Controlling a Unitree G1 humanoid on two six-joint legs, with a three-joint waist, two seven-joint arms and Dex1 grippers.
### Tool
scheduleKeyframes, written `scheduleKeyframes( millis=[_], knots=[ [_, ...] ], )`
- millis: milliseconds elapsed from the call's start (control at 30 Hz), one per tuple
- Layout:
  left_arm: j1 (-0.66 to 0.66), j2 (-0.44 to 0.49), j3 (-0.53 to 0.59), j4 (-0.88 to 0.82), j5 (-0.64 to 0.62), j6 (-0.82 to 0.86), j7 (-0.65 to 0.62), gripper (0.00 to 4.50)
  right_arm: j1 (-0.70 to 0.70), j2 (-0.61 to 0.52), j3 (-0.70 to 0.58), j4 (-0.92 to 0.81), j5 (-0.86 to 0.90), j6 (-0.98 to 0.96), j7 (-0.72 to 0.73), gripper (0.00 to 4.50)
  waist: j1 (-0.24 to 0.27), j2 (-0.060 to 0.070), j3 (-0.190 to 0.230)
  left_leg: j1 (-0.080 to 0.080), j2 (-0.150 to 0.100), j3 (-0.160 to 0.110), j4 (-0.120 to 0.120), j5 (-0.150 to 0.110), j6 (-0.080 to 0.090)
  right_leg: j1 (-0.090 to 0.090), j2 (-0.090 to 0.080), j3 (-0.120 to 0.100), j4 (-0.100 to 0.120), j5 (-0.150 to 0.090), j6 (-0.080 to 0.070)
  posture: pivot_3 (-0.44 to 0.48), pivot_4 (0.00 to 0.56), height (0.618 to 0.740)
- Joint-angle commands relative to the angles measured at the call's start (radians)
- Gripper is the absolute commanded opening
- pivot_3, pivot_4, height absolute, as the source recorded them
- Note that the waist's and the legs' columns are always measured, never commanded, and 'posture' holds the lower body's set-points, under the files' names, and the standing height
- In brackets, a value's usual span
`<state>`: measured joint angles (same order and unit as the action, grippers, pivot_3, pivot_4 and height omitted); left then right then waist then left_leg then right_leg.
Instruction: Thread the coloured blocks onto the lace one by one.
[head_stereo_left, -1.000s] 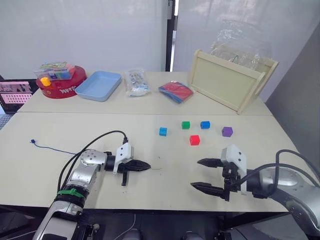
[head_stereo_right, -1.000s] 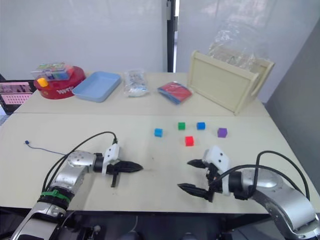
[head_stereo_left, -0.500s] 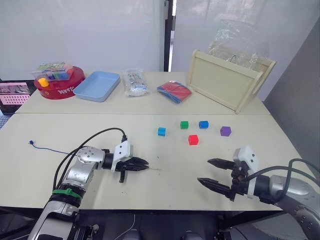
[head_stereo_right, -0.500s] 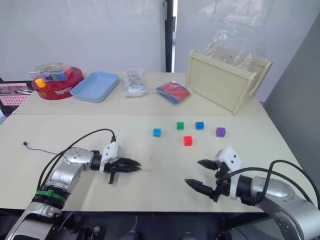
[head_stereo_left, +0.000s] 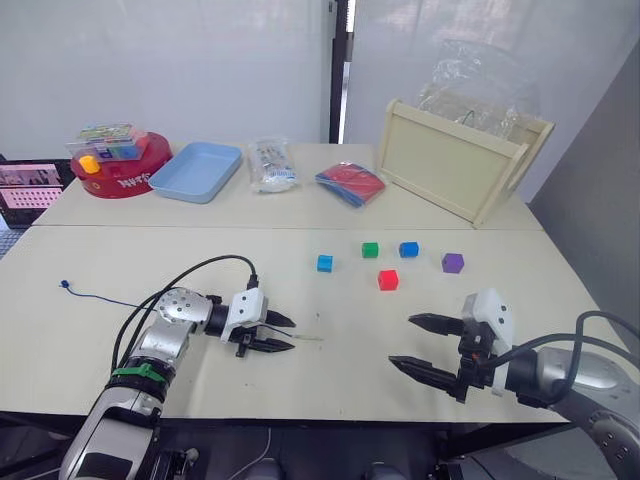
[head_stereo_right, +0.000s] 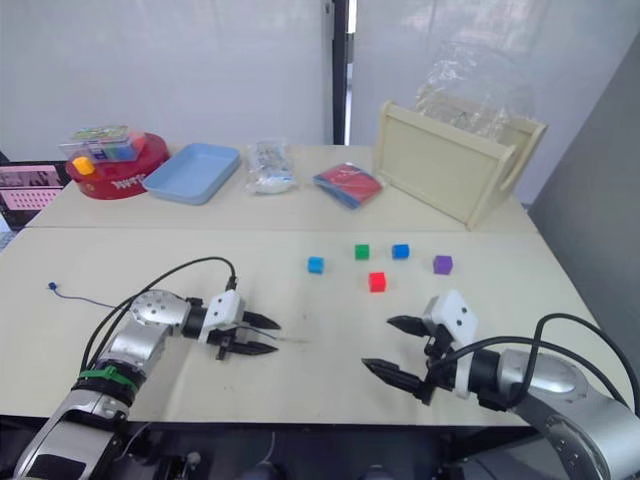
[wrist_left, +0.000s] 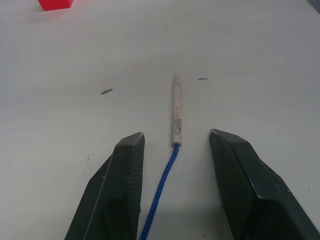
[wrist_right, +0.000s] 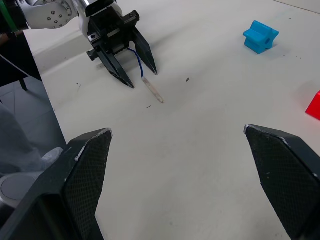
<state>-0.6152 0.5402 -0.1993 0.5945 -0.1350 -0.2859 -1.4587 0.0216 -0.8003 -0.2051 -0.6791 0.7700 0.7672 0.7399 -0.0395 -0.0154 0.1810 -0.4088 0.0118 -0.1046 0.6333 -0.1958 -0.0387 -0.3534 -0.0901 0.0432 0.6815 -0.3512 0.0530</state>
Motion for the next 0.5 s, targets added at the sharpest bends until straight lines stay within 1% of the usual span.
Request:
scheduleKeyframes(
  millis=[33,100,233,400,500],
  knots=[
    [-0.008,-0.012,-0.026,0.037,0.032,-0.039,-0.007,1.93,-0.008,-0.009,-0.001,-0.034,0.011,-0.008,0.001,4.50,0.001,0.000,0.000,0.000,0.000,0.000,0.000,0.000,0.000,0.000,0.000,0.000,0.000,0.000,0.000,0.000,0.150,0.740],
    [-0.016,-0.017,-0.033,0.055,0.036,-0.051,-0.021,1.40,-0.009,-0.009,0.001,-0.034,0.009,-0.009,0.001,4.50,0.002,0.000,0.000,0.000,0.000,0.000,0.000,0.000,0.000,0.000,0.000,0.000,0.000,0.000,0.000,0.000,0.150,0.740],
    [-0.027,-0.021,-0.047,0.077,0.045,-0.062,-0.042,0.09,-0.011,-0.009,0.003,-0.035,0.007,-0.011,0.001,4.50,0.004,0.000,0.000,0.001,0.000,0.000,0.000,0.000,0.000,0.001,0.000,0.000,0.000,0.000,0.000,0.000,0.150,0.740],
    [-0.041,-0.024,-0.042,0.101,0.053,-0.059,-0.030,0.04,-0.002,-0.009,-0.001,-0.042,0.008,-0.012,0.001,4.50,0.003,0.000,0.000,0.001,0.000,0.000,0.000,0.000,0.000,0.001,0.000,0.000,0.000,0.000,0.000,0.000,0.150,0.740],
    [-0.039,-0.025,-0.026,0.089,0.033,-0.044,-0.027,0.04,0.009,-0.006,-0.005,-0.046,0.009,-0.013,-0.001,4.50,0.003,0.000,0.000,0.002,0.000,0.000,0.000,0.000,0.000,0.002,0.000,0.000,0.000,0.000,0.000,0.000,0.150,0.740]
  ],
)
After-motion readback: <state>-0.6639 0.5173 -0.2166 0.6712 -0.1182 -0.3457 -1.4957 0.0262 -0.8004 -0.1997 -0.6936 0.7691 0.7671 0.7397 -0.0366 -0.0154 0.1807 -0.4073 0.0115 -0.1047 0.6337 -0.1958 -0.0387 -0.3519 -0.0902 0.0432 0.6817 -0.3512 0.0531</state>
